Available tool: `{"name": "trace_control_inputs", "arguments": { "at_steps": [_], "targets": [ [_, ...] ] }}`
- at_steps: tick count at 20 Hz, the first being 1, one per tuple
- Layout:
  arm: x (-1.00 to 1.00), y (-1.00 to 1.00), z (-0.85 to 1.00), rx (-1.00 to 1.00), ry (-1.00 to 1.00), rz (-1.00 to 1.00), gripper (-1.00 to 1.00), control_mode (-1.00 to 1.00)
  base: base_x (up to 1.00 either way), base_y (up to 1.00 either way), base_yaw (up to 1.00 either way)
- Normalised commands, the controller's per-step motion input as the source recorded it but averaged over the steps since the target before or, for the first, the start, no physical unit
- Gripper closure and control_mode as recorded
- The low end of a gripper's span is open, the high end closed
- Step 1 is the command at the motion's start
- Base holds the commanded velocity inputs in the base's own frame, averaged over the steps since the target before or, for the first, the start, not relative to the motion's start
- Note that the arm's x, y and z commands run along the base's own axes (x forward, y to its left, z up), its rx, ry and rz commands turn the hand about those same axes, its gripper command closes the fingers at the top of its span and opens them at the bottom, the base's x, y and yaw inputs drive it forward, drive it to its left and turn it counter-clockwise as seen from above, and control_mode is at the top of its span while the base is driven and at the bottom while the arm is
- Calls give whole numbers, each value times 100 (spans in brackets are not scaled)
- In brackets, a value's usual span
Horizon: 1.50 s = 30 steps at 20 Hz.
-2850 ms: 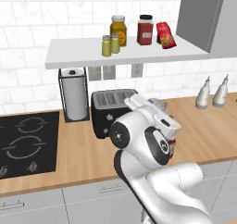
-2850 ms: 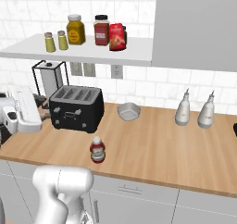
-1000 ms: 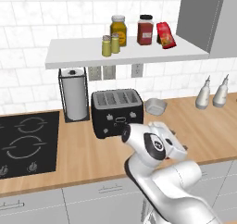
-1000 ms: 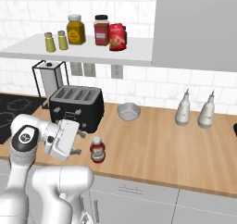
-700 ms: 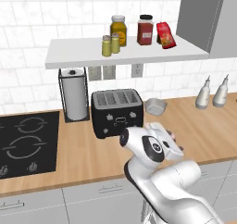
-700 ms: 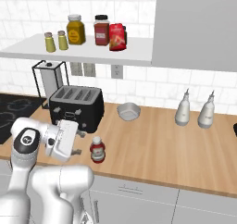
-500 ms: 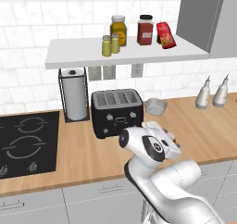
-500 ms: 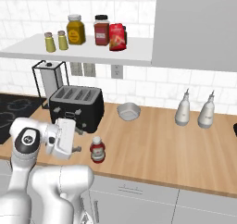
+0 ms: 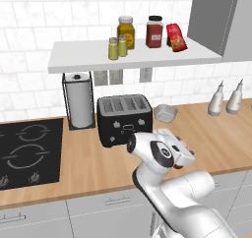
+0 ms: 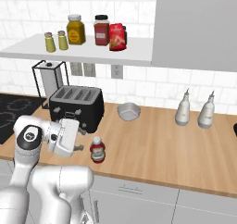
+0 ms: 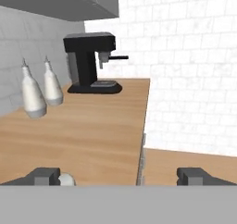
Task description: Put the shaker and condiment bottle from the counter next to their counterparts in the cabinet.
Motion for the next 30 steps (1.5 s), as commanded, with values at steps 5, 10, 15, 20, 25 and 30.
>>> {"name": "trace_control_inputs", "arguments": {
  "at_steps": [5, 10, 15, 20, 25, 30],
  "targets": [
    [2, -40, -11, 0, -1, 12, -100, -100, 0, 0, 0],
    [0, -53, -44, 0, -1, 11, -100, -100, 0, 0, 0],
    [0, -11, -47, 0, -4, 11, -100, -100, 0, 0, 0],
    [0, 0, -49, 0, 0, 4, -100, -100, 0, 0, 0],
    [0, -9, -67, 0, -1, 4, -100, -100, 0, 0, 0],
    [0, -39, -69, -3, -2, 4, -100, -100, 0, 0, 0]
  ]
}}
